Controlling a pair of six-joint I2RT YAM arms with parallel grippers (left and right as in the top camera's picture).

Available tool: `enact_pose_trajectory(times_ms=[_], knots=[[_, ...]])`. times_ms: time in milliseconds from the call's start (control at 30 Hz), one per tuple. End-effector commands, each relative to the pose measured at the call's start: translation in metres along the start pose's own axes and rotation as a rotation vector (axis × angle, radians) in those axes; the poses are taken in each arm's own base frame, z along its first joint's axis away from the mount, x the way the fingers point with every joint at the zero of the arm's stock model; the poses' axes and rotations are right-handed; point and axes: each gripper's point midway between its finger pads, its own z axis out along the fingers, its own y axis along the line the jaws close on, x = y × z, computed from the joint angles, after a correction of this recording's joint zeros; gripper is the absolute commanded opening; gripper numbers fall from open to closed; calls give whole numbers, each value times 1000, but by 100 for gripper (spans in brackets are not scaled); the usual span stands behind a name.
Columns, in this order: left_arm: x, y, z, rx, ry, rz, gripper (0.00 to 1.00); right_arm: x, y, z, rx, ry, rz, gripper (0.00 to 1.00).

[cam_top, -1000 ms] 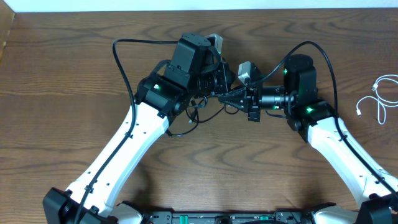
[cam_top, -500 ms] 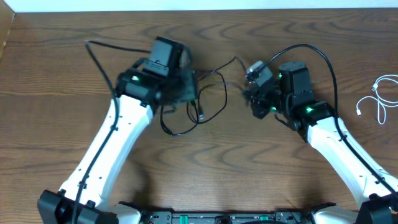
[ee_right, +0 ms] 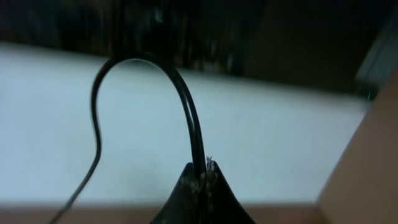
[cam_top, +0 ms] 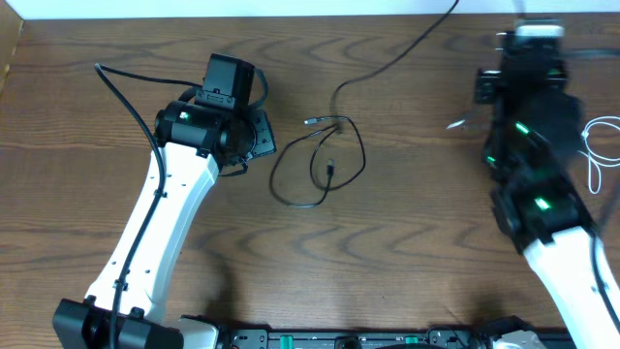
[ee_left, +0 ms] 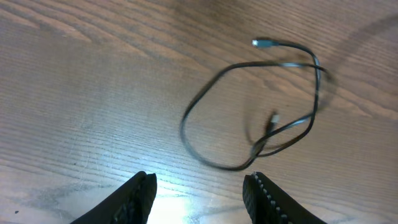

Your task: Untangle cables

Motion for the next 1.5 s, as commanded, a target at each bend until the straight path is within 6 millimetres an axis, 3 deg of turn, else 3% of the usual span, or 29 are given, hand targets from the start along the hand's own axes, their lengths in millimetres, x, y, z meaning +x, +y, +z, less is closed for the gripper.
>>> enact_pose_trajectory(times_ms=[0, 133, 300, 567, 700, 767, 933, 1000, 1133, 1267, 1467], knots=[[-3, 3, -4, -11, -16, 6, 51, -54, -3, -23, -76, -163, 45, 1], [-3, 3, -4, -11, -15, 6, 51, -63, -12, -28, -53, -190, 57, 1], [-3, 3, -4, -11, -15, 6, 51, -70, -8, -29, -94, -218, 169, 1], [-1, 3, -2, -11, -8, 6, 51, -128, 6, -50, -276, -460, 359, 1], [-1, 3, -2, -12, -8, 6, 51, -128, 13, -50, -314, -462, 349, 1], [-1, 3, -2, -11, -8, 6, 51, -113, 16, -42, -304, -396, 334, 1], [-1, 3, -2, -11, -8, 6, 51, -41, 14, -4, -205, -137, 263, 1], [-1, 3, -2, -11, -8, 6, 51, -5, 6, 15, -165, -30, 229, 1], [-1, 3, -2, -11, -7, 6, 51, 46, -15, 44, -163, 98, 174, 1], [-1, 3, -2, -11, -7, 6, 51, 65, -42, 60, -218, 180, 200, 1], [-1, 3, -2, -11, -7, 5, 51, 65, -103, 82, -107, 267, 217, 1]])
